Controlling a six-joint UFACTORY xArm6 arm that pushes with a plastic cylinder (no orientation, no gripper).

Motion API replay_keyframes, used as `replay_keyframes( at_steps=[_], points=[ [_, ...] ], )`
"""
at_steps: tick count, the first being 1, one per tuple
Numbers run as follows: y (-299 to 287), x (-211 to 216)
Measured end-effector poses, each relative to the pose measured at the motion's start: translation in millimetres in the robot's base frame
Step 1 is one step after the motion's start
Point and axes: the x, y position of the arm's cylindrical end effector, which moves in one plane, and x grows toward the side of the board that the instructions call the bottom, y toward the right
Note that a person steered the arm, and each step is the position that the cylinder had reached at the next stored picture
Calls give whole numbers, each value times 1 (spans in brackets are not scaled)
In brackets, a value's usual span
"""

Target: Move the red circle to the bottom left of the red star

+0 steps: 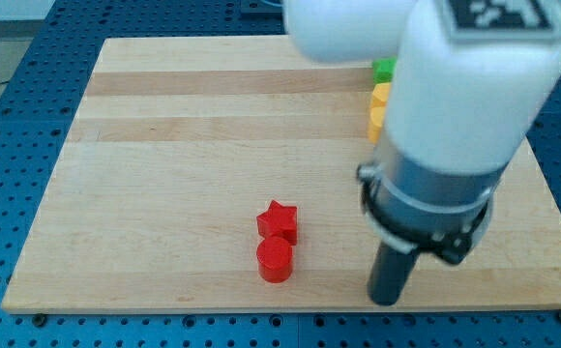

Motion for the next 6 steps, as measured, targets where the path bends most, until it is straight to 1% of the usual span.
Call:
replay_keyframes(
  at_steps=[1,2,3,5,6],
  points=[
    [-28,-1],
    [-70,-1],
    [-79,0],
    [-85,-35],
    [-66,-2]
  ],
)
